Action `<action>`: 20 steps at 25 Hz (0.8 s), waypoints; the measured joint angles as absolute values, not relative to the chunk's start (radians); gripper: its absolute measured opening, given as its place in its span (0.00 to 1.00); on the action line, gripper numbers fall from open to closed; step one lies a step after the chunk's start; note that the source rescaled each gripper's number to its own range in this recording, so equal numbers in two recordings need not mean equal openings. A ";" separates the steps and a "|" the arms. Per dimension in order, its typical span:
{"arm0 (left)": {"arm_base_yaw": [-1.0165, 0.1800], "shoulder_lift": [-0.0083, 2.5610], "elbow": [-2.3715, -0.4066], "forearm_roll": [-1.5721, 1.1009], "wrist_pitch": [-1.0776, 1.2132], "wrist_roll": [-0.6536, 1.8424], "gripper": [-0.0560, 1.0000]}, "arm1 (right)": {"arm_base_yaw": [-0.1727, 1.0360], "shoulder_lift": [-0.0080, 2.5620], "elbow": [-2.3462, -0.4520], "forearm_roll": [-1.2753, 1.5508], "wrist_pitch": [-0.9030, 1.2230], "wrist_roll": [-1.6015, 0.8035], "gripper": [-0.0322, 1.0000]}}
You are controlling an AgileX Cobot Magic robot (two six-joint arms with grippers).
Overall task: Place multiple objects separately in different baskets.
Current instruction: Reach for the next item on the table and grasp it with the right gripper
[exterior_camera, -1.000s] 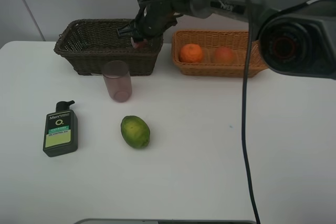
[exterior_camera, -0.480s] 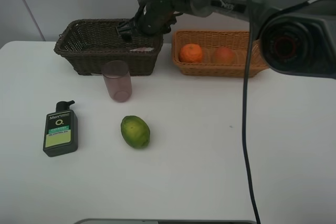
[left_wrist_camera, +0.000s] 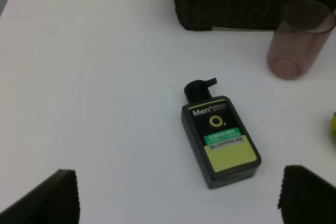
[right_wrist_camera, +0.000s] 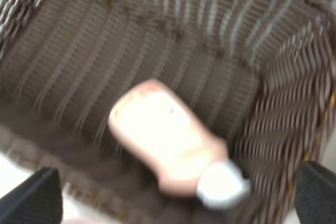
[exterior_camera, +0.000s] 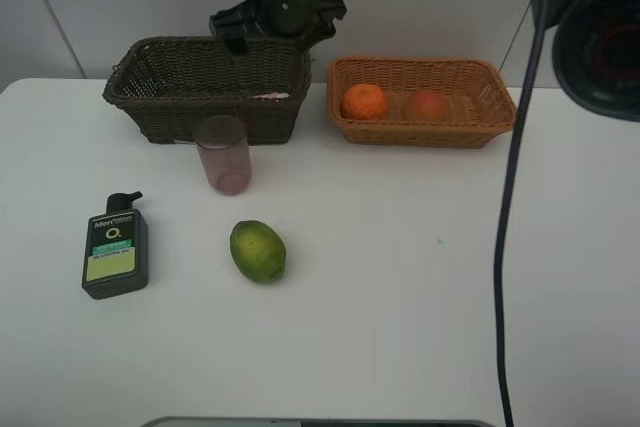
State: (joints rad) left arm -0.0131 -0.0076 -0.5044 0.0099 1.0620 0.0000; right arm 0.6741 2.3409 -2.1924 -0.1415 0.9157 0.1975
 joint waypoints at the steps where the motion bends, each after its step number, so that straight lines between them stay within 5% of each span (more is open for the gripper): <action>1: -0.013 -0.008 -0.504 0.010 1.062 0.000 0.97 | 0.682 2.327 -2.192 -0.139 0.951 0.197 0.97; 9: -0.013 -0.008 -0.504 0.010 1.062 0.000 0.97 | 0.752 2.278 -2.192 -0.111 1.209 0.116 0.97; 20: -0.013 -0.008 -0.504 0.010 1.062 0.000 0.97 | 0.829 2.200 -2.038 -0.104 1.219 0.093 0.97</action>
State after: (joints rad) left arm -0.0131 -0.0076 -0.5044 0.0099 1.0620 0.0000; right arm 0.8285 2.1998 -2.0375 -0.1045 1.2191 0.0927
